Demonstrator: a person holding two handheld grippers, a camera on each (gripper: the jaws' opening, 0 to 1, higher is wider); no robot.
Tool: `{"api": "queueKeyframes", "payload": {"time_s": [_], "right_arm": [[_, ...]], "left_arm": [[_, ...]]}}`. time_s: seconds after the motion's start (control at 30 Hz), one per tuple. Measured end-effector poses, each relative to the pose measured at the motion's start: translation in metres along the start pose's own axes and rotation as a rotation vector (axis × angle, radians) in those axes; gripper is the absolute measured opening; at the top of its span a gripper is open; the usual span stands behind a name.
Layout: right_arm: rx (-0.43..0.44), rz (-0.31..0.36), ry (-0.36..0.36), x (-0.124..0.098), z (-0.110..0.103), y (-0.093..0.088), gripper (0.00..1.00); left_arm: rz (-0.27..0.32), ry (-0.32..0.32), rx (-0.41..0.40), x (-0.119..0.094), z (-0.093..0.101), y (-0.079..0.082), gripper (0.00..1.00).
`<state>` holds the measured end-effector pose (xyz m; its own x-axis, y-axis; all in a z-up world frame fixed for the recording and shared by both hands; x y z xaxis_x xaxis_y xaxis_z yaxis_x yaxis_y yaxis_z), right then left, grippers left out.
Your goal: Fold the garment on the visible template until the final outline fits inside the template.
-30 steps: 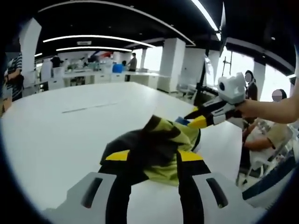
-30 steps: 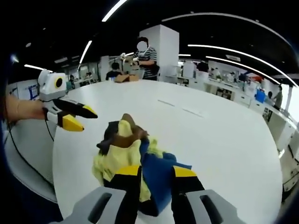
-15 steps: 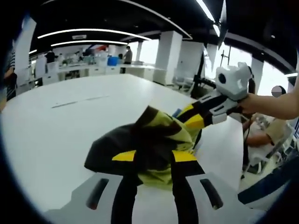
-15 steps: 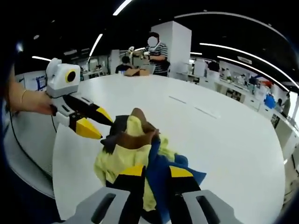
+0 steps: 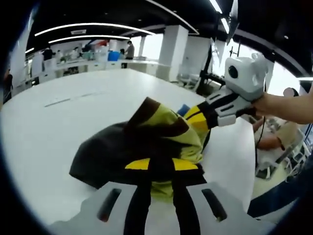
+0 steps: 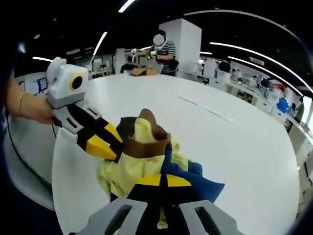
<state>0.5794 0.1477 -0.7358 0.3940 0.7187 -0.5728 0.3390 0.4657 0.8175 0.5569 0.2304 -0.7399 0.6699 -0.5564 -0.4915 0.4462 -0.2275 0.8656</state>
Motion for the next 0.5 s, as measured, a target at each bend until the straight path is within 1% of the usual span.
{"api": "queueKeyframes", "payload": {"time_s": [0.03, 0.1, 0.27, 0.37, 0.5], "right_arm": [[0.007, 0.004, -0.002, 0.000, 0.000, 0.000, 0.00], [0.016, 0.009, -0.004, -0.001, 0.000, 0.001, 0.00], [0.012, 0.026, -0.015, -0.006, 0.000, 0.005, 0.00], [0.004, 0.043, -0.029, -0.011, 0.001, 0.009, 0.00], [0.002, 0.064, -0.044, -0.020, 0.004, 0.015, 0.00]], "left_arm": [[0.001, 0.000, -0.001, 0.000, 0.000, 0.000, 0.10], [0.002, -0.006, -0.003, -0.002, 0.001, 0.000, 0.00], [0.009, 0.004, 0.002, -0.006, 0.000, 0.000, 0.00], [0.032, 0.013, -0.010, -0.010, -0.002, 0.005, 0.00], [0.057, 0.025, -0.024, -0.021, -0.004, 0.016, 0.00]]}}
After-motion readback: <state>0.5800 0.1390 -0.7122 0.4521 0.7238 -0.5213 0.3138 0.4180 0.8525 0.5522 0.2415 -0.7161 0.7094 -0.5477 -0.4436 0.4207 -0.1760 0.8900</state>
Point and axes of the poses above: the point that each gripper's makers call its tool centre point, and the gripper's own axes: x roughly forward along the fingers, z roughly to its right, y roughly out of its top, the point moved 1 cm from there along -x, roughly backward along the fingers, and after that the axes turned 11 degrees about y, right-handed, at the moved point
